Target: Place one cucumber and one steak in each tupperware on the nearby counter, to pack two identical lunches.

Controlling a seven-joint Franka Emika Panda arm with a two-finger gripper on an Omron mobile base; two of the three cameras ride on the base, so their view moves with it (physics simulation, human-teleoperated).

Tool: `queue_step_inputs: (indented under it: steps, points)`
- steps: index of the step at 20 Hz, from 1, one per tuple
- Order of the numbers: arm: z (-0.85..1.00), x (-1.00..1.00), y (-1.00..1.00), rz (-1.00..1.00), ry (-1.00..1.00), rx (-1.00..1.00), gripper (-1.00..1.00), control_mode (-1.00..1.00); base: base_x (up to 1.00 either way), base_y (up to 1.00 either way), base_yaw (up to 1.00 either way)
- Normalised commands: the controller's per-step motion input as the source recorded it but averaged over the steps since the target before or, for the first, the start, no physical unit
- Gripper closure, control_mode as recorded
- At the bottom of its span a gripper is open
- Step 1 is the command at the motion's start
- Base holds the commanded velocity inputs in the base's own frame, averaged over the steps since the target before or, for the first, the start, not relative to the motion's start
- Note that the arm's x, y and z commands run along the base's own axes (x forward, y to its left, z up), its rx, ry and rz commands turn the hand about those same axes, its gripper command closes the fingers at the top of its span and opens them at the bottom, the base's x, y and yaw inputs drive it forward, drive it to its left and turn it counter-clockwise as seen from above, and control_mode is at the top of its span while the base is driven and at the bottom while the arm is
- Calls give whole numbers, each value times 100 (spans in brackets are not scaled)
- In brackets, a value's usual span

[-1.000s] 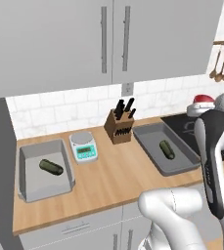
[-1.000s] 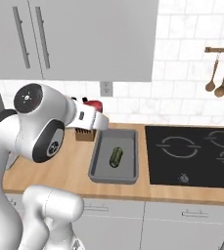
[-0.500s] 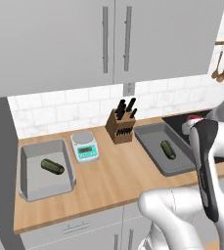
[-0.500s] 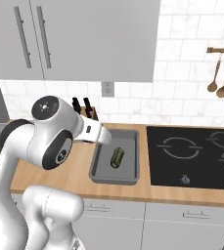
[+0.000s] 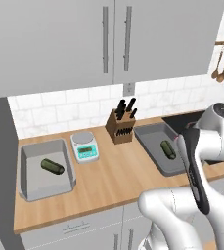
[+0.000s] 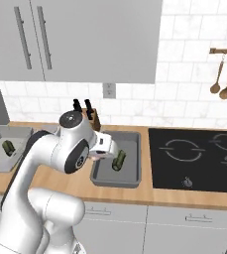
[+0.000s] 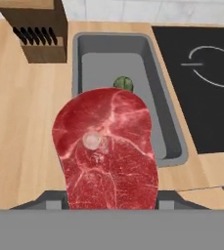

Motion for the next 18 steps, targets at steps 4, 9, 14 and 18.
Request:
queue_step_inputs:
  steps: [4,9,14,18]
  points:
    - [-43,41,-21,14,0,0,100,-100,0,0,0]
    - [-40,55,-29,4,3,-1,100,-100,0,0,0]
    - [-30,62,-10,5,10,0,100,-100,0,0,0]
    - [-29,48,-4,4,8,0,100,-100,0,0,0]
